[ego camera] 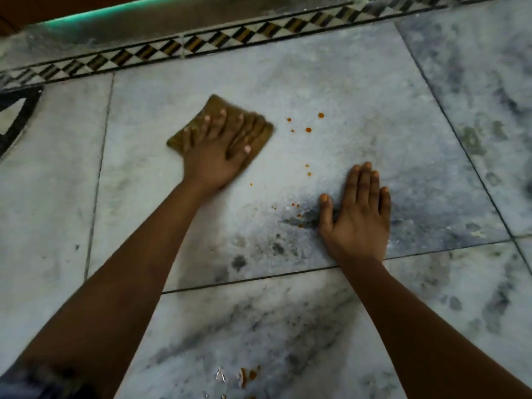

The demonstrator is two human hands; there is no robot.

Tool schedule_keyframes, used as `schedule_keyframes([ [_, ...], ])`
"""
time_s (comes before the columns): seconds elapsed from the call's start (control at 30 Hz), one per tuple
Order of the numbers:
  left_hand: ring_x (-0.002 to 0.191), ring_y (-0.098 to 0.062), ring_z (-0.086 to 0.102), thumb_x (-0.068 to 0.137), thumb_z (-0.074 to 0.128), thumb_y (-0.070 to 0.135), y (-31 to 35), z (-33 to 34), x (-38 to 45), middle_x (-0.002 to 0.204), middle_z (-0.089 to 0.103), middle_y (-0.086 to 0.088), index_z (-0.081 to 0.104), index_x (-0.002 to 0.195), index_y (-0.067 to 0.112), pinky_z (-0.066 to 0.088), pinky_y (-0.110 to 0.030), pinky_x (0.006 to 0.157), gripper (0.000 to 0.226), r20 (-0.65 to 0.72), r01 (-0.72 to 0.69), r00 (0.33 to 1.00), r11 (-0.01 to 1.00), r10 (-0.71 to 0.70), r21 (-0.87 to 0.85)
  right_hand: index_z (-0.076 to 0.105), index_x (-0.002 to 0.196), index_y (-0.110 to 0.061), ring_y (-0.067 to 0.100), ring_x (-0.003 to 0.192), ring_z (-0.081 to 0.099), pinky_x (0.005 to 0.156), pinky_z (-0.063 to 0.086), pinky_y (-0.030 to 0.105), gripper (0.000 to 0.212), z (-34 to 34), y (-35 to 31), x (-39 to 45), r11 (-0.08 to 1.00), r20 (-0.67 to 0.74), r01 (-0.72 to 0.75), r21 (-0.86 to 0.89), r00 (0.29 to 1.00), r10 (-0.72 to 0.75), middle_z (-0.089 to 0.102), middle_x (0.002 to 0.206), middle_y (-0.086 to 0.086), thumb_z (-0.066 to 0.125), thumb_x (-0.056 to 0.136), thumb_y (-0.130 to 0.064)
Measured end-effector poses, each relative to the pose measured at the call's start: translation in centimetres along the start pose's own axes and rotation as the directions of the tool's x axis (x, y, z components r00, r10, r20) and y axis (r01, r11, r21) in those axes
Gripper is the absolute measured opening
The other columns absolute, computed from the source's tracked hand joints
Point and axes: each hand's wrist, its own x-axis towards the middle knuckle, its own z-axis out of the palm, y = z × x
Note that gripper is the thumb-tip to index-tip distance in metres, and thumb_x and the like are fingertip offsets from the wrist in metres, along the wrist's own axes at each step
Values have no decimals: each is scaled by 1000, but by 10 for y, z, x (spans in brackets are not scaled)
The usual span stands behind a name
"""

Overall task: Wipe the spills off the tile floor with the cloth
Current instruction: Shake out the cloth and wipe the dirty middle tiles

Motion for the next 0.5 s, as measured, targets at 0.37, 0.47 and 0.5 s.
schedule_keyframes([
  [0.37,145,-31,1,91,28,62,-13,-5,52,159,3,-5,6,149,35,-2,-54,115,68,73,227,972,973,-223,-44,14,148,-4,27,144,12,115,0,37,83,-2,0,-2,1000,5,5,20,1000,-5,13,156,15,14,85,-57],
  [0.47,145,-25,7,93,31,57,18,3,-7,158,8,0,13,148,36,-1,-51,113,61,32,96,995,995,-96,0,12,148,-3,27,144,11,115,-1,37,91,-8,-1,-2,999,25,-1,33,1000,1,11,156,15,11,80,-64],
  [0.5,144,-24,12,91,30,58,17,2,-28,158,12,0,16,147,35,4,-50,114,62,7,58,998,998,-58,5,11,148,-3,26,144,9,115,-2,36,94,-9,-2,-2,999,47,1,43,999,-3,9,156,15,8,78,-66],
])
